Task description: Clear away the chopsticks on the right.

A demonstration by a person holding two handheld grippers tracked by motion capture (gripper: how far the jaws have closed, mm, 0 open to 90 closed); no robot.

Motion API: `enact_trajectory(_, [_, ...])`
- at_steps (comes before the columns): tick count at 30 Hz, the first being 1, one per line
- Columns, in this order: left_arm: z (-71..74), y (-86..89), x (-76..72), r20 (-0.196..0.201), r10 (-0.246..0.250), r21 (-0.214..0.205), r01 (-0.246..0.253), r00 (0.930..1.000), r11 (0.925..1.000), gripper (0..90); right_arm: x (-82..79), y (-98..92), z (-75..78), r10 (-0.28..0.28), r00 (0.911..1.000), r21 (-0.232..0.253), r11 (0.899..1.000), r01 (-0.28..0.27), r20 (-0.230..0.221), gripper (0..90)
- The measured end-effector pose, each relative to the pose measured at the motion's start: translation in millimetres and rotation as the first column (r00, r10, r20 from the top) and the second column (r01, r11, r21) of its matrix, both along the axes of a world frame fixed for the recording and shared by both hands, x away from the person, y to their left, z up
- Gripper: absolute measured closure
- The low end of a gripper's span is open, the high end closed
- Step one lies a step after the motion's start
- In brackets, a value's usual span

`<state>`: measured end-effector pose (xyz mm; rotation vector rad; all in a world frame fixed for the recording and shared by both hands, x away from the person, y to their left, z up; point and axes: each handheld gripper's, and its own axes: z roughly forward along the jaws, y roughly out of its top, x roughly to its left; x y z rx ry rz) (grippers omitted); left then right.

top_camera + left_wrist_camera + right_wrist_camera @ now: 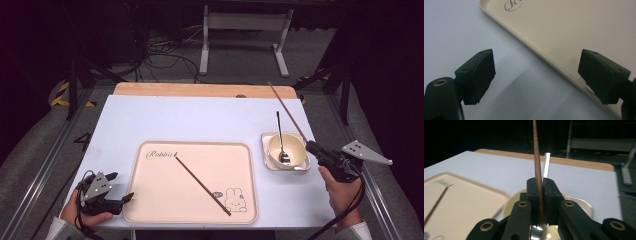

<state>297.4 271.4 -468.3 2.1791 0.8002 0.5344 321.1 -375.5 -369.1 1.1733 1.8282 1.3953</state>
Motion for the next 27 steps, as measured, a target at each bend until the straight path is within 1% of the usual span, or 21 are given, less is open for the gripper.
enact_trajectory(2, [-0.1, -0.1, -0.1, -0.001, -0.002, -0.001, 0.002, 1.0000, 1.0000, 15.0, -2.5, 12.1, 1.6, 0.047, 0.9989, -0.005, 0.999, -0.047, -0.006, 84.7])
enact_trajectory(4, [0.3, -0.1, -0.4, 0.002, -0.003, 0.001, 0.003, 1.0000, 1.0000, 15.1, -6.6, 27.3, 2.8, 0.090, 0.9959, -0.026, 0.996, -0.091, -0.007, 84.7])
enact_trajectory(5, [0.2, -0.3, -0.5, 0.001, -0.005, 0.000, 0.005, 1.0000, 1.0000, 15.1, -7.8, 32.6, 2.6, 0.104, 0.9946, -0.036, 0.994, -0.104, -0.008, 84.7])
enact_trajectory(6, [0.3, -0.3, -0.5, 0.002, -0.005, 0.000, 0.005, 1.0000, 1.0000, 15.1, -9.2, 41.0, 1.7, 0.127, 0.9918, -0.059, 0.990, -0.128, -0.006, 84.7])
enact_trajectory(7, [0.3, -0.4, -0.6, 0.005, -0.001, -0.002, 0.001, 1.0000, 1.0000, 15.1, -9.8, 45.9, 0.8, 0.142, 0.9897, -0.063, 0.988, -0.143, -0.010, 84.7])
enact_trajectory(8, [0.3, -0.5, -0.6, 0.008, 0.000, -0.002, 0.000, 1.0000, 1.0000, 15.0, -10.4, 53.5, -0.9, 0.167, 0.9858, -0.066, 0.984, -0.168, -0.022, 84.7])
enact_trajectory(10, [0.5, -0.5, -0.7, 0.007, -0.002, -0.001, 0.002, 1.0000, 1.0000, 15.0, -11.7, 65.0, -3.7, 0.192, 0.9808, -0.099, 0.976, -0.195, -0.033, 84.7])
enact_trajectory(11, [0.7, -0.3, -0.8, 0.008, -0.004, 0.004, 0.004, 1.0000, 1.0000, 15.0, -12.5, 68.8, -4.7, 0.202, 0.9786, -0.100, 0.974, -0.205, -0.037, 84.7])
enact_trajectory(12, [0.7, -0.3, -0.8, 0.009, -0.004, 0.004, 0.004, 1.0000, 1.0000, 15.0, -13.5, 74.3, -6.3, 0.219, 0.9748, -0.112, 0.969, -0.223, -0.042, 84.7])
enact_trajectory(16, [0.7, 0.2, -1.1, 0.009, -0.001, 0.001, 0.001, 1.0000, 1.0000, 15.0, -16.0, 88.1, -11.8, 0.248, 0.9667, -0.145, 0.956, -0.255, -0.064, 84.7])
enact_trajectory(19, [0.9, 0.3, -1.4, 0.010, -0.003, 0.000, 0.003, 0.9999, 1.0000, 15.0, -16.1, 96.3, -17.9, 0.271, 0.9586, -0.150, 0.948, -0.281, -0.088, 84.7])
enact_trajectory(20, [1.0, 0.4, -1.4, 0.010, -0.002, 0.001, 0.002, 0.9999, 1.0000, 15.0, -16.2, 99.6, -20.3, 0.276, 0.9564, -0.159, 0.944, -0.288, -0.096, 84.7])
enact_trajectory(22, [1.2, 0.7, -1.5, 0.011, 0.000, 0.002, 0.000, 0.9999, 1.0000, 15.0, -17.0, 107.3, -25.2, 0.294, 0.9489, -0.171, 0.935, -0.310, -0.116, 84.7])
enact_trajectory(23, [1.4, 1.0, -1.4, 0.013, -0.001, 0.004, 0.001, 0.9999, 1.0000, 15.0, -17.5, 109.8, -26.7, 0.295, 0.9476, -0.178, 0.933, -0.314, -0.122, 84.7])
enact_trajectory(24, [1.5, 1.0, -1.6, 0.012, 0.000, 0.002, 0.000, 0.9999, 1.0000, 15.0, -18.2, 114.0, -29.7, 0.306, 0.9423, -0.181, 0.928, -0.327, -0.135, 84.7])
enact_trajectory(27, [1.6, 0.5, -1.8, 0.013, 0.002, 0.004, -0.002, 0.9999, 1.0000, 14.9, -21.6, 124.9, -35.3, 0.328, 0.9313, -0.211, 0.910, -0.356, -0.159, 84.7])
